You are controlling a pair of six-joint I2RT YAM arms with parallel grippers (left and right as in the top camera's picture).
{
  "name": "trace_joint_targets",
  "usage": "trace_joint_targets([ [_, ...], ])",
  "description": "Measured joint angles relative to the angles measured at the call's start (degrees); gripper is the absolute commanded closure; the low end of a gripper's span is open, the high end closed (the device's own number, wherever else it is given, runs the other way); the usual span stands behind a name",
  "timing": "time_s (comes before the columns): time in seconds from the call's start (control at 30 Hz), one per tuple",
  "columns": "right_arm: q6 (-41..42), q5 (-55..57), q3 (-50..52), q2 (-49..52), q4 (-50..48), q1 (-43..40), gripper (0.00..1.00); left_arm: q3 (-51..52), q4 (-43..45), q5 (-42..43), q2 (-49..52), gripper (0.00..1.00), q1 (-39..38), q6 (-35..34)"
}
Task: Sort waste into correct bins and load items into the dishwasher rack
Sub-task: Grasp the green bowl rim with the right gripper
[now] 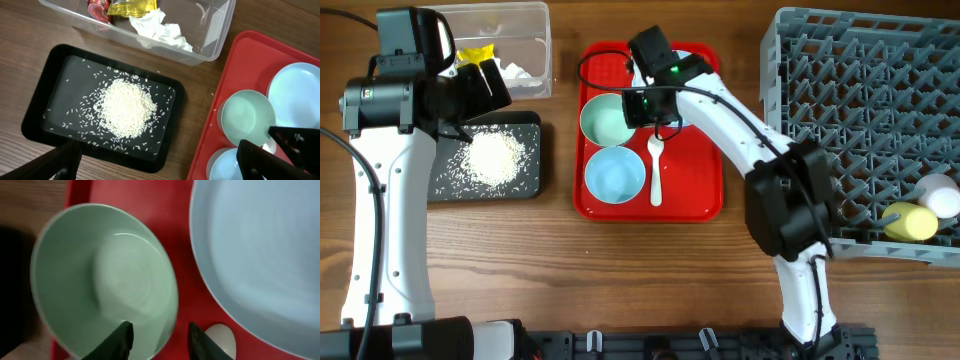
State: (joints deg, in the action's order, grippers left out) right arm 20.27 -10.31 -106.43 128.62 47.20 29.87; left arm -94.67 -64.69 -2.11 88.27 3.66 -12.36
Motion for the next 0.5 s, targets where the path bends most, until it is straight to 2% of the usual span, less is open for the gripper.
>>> trace_joint_targets([
  [0.13, 1.84, 0.04, 0.02, 3.19, -0.26, 0.0, 0.78, 0.0, 0.0, 0.0, 0.0, 0.0, 0.0, -0.02],
  [0.27, 3.32, 0.9, 0.02, 3.3, -0.87, 0.0, 0.96, 0.0, 0.0, 0.0, 0.0, 0.0, 0.0, -0.02],
  [0.5, 3.26, 5.55, 0.04, 1.09, 1.18, -0.76, 0.96, 0.0, 0.0, 0.0, 0.0, 0.0, 0.0, -0.02],
])
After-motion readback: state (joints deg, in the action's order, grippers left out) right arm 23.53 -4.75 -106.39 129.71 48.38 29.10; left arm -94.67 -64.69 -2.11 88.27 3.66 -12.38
